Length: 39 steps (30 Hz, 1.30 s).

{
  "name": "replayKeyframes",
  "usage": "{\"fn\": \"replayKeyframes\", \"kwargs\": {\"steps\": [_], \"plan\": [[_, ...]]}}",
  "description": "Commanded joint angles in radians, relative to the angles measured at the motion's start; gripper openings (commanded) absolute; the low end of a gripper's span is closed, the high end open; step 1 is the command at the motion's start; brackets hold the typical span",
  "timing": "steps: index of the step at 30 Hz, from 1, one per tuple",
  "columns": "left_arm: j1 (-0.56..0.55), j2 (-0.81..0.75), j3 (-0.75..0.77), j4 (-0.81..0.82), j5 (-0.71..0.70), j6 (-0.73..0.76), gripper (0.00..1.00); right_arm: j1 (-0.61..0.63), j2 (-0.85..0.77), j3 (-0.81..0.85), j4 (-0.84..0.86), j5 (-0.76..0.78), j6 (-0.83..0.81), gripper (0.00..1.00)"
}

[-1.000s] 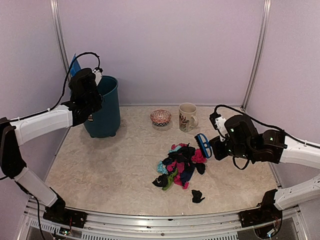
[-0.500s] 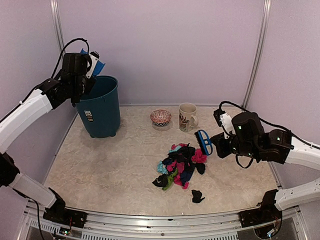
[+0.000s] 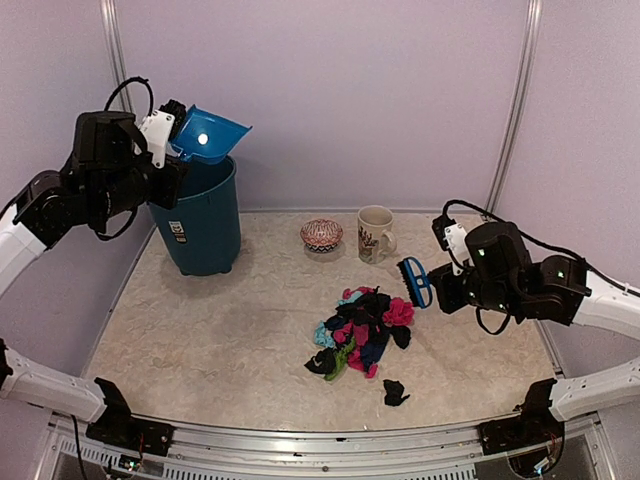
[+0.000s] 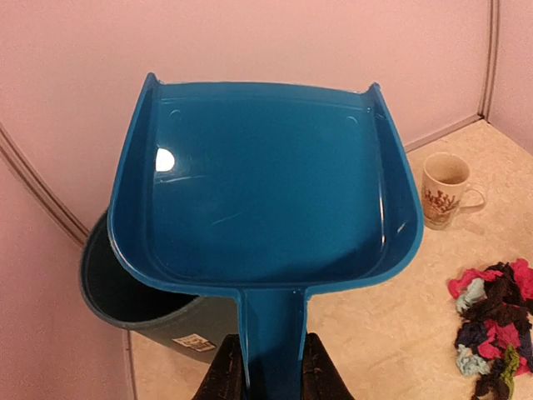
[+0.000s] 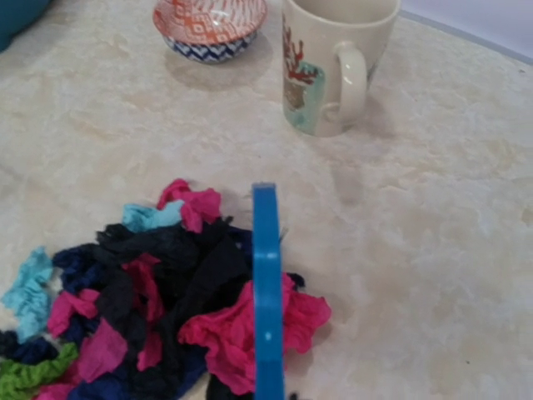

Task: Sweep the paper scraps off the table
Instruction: Sweep the paper scraps into the dustpan.

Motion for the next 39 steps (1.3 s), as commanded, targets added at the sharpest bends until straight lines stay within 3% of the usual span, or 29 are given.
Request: {"fn": "replayKeyframes", "kwargs": {"steps": [1, 13, 21, 29, 39], "plan": [[-0.035, -0.024, -0.103, -0.056, 0.182, -0.188, 0.0, -0.026, 0.03, 0.035, -0.01, 0.032, 0.004, 0.0], [-0.243, -0.049, -0.404, -0.106, 0.229, -0.54, 0.0, -0.073, 0.071, 0.029, -0.004, 0.018, -0.011, 0.0], [-0.383, -0.052, -0.565, -0.024, 0.314, -0.616, 0.0, -0.097, 0.072, 0.012, 0.011, 0.007, -0.012, 0.0], [-0.524, 0.038, -0.587, -0.022, 0.385, -0.712, 0.0, -0.104, 0.069, 0.009, 0.015, -0.005, -0.011, 0.0], [-0.688, 0.081, -0.62, -0.107, 0.37, -0.884, 0.0, -0.106, 0.06, -0.006, 0.025, -0.011, -0.013, 0.0]]}}
